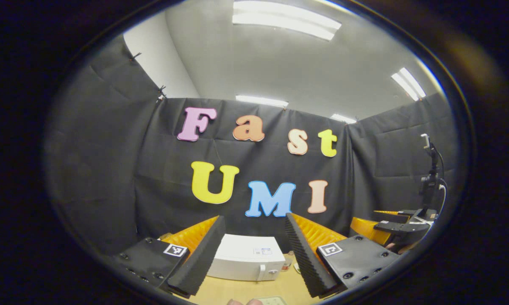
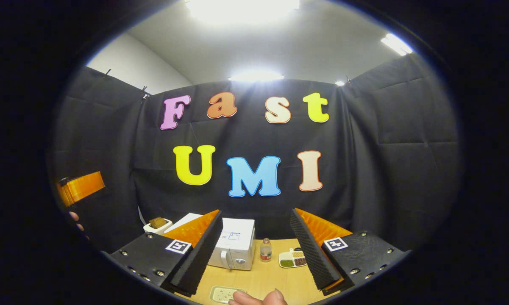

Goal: Open the microwave oven with the left hand, put the food in, and close the microwave oven.

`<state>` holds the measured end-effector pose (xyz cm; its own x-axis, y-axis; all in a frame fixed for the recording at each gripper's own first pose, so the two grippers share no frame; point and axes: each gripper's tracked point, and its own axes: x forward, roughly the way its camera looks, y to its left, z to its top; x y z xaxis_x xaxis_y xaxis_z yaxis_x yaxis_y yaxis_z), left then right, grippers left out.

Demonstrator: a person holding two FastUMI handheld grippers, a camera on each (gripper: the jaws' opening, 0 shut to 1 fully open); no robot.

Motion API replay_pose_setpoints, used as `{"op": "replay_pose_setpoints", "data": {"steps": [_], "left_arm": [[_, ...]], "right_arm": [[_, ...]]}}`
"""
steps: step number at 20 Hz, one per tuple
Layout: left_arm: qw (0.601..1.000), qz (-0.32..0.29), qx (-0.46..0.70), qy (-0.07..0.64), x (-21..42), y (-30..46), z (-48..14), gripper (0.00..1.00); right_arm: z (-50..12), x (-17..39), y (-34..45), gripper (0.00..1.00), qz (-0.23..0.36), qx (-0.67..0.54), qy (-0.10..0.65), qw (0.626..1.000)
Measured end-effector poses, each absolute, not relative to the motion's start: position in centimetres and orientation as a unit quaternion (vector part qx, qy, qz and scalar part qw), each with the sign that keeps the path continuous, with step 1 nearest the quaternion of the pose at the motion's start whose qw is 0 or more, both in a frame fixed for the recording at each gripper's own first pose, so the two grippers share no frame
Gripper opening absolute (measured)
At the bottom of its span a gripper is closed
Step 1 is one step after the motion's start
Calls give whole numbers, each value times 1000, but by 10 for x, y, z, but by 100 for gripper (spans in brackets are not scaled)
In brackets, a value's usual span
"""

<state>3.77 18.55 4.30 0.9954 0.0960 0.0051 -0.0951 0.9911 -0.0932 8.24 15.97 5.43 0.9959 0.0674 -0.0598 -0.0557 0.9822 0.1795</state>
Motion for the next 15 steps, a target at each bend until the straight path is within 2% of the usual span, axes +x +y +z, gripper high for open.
{"op": "replay_pose_setpoints", "data": {"steps": [2,4,5,10,11,12,15], "left_arm": [[997,52,-58,0,38,203,37,93],[996,50,-70,-4,39,212,37,96],[996,46,-73,-8,40,214,38,93],[998,41,-44,-16,39,227,42,93],[998,36,-46,-20,39,225,40,96],[998,30,-51,-22,40,223,41,93],[998,29,-60,-18,45,228,35,93]], "right_arm": [[54,85,170,98,31,83,32,996],[56,86,180,98,31,74,29,996],[56,87,183,98,30,71,28,997],[60,89,197,98,33,72,29,996],[60,91,198,98,32,73,27,996],[60,91,198,98,29,71,28,997],[61,92,196,98,25,70,26,997]]}}
